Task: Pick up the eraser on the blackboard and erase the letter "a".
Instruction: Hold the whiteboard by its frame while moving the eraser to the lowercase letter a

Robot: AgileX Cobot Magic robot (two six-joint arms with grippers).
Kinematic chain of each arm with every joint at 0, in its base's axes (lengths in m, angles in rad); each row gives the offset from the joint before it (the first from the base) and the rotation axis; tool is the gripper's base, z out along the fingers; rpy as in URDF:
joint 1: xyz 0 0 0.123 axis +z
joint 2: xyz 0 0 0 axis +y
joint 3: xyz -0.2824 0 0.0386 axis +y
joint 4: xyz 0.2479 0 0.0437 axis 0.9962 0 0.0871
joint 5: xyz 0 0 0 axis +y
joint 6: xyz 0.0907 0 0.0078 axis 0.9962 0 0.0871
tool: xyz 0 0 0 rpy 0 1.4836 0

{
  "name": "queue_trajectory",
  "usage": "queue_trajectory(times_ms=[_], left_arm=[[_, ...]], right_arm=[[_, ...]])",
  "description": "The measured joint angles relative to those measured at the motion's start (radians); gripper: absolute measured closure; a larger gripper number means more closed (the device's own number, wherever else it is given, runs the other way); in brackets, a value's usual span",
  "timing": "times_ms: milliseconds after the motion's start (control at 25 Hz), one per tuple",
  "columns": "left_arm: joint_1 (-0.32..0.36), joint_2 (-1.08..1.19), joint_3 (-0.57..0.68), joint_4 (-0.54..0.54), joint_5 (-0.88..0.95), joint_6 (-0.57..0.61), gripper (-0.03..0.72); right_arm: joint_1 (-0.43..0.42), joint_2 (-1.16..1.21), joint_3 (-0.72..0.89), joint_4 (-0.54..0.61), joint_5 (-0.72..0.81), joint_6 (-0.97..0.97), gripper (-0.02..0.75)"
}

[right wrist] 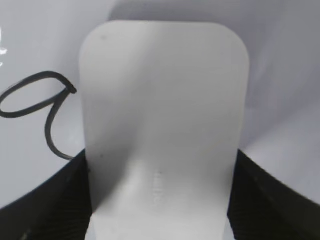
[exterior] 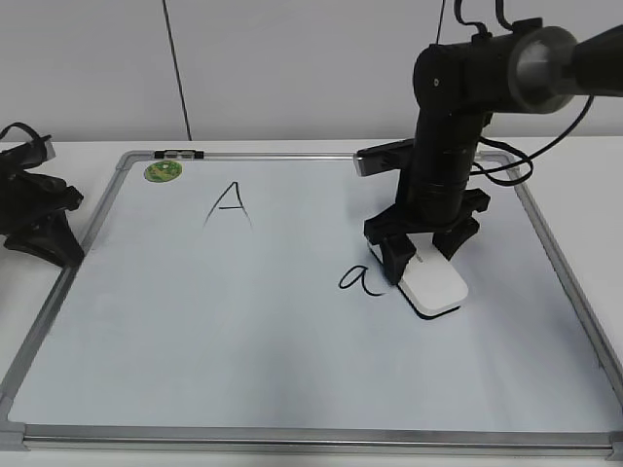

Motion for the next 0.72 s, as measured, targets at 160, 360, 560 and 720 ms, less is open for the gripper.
queue_trajectory(times_ms=[160,360,560,720], left_arm=[[0.000,0.000,0.000,0.000,0.000,0.000,0.628],[0.000,0.000,0.000,0.000,0.000,0.000,0.628],[0.000,0.000,0.000,0.000,0.000,0.000,0.628],[0.000,0.000,0.000,0.000,0.000,0.000,0.628]], right_arm=[[0.013,0.027,-0.042,-0.007,0.049,0.000,0.204],[0.089,0.063,-0.108,-0.019,0.067,0.000,0.204],[0.182,0.075,-0.132,-0.021,0.067,-0.015,0.204],[0.209,0.077,-0.132,-0.021,0.067,-0.019,0.204]])
